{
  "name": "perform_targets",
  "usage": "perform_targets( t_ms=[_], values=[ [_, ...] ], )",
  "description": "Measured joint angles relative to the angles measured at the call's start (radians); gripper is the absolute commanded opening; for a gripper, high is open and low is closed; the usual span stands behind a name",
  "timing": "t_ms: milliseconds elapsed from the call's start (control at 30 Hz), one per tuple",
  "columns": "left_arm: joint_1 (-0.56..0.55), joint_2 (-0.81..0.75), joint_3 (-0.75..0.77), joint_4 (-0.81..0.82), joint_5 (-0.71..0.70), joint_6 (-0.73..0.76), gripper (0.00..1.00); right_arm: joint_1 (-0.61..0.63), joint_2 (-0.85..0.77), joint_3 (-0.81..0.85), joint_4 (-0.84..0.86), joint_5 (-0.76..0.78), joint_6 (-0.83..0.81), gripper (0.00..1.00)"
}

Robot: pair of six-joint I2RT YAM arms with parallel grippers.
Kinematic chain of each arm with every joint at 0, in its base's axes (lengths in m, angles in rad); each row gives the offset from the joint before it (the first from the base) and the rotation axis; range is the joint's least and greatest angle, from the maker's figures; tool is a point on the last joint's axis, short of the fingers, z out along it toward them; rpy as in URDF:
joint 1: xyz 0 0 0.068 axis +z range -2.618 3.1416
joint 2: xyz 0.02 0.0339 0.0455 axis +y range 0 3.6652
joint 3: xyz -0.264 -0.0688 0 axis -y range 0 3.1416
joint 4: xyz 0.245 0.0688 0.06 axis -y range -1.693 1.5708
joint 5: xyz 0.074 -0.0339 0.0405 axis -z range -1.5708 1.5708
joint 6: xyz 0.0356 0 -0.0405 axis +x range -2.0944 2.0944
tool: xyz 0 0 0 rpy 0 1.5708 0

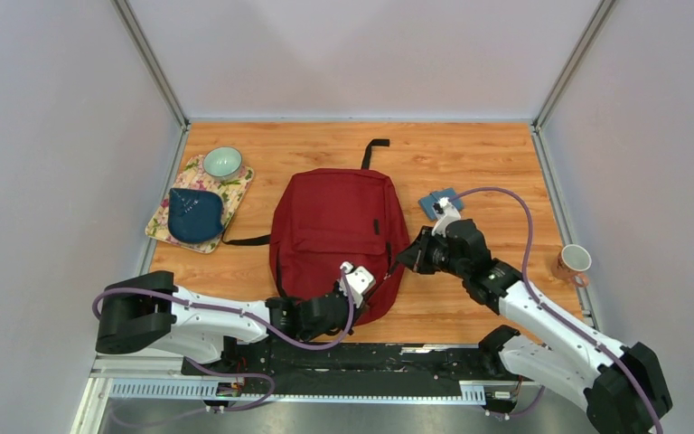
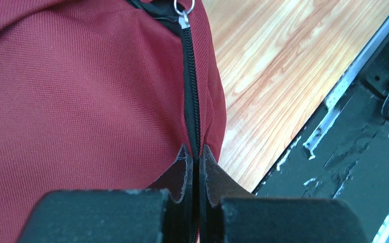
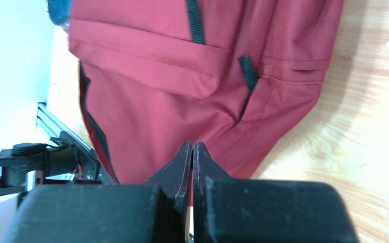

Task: Pack the student bag
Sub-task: Zip the student bag at the center of the board.

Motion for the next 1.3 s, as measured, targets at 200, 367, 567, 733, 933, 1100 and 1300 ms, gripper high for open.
perform_targets(
  t_ms=[200, 367, 567, 733, 933, 1100, 1300],
  values=[
    [-0.003, -0.023, -0.027, -0.052, 0.016, -0.001, 0.00, -0.015, 0.136, 0.000, 0.035, 0.032, 0.000, 0.00],
    [-0.005, -0.069, -0.074, -0.071, 0.026, -0.013, 0.00, -0.016, 0.229, 0.000, 0.072, 0.051, 0.001, 0.00],
    [-0.005, -0.078, -0.099, -0.072, 0.027, -0.034, 0.00, -0.016, 0.297, 0.003, 0.101, 0.064, 0.008, 0.00],
    [-0.005, -0.102, -0.127, -0.062, 0.026, -0.056, 0.00, -0.037, 0.330, 0.007, 0.143, 0.034, 0.012, 0.00],
    [-0.005, -0.135, -0.147, -0.064, 0.024, -0.078, 0.14, -0.079, 0.368, 0.007, 0.216, -0.073, 0.023, 0.00],
    [-0.005, -0.137, -0.146, -0.074, 0.021, -0.082, 0.20, -0.092, 0.370, 0.007, 0.250, -0.116, 0.026, 0.00],
    [-0.023, -0.134, -0.141, -0.131, 0.055, -0.087, 0.69, -0.126, 0.335, 0.007, 0.260, -0.143, 0.018, 0.00]
  ],
)
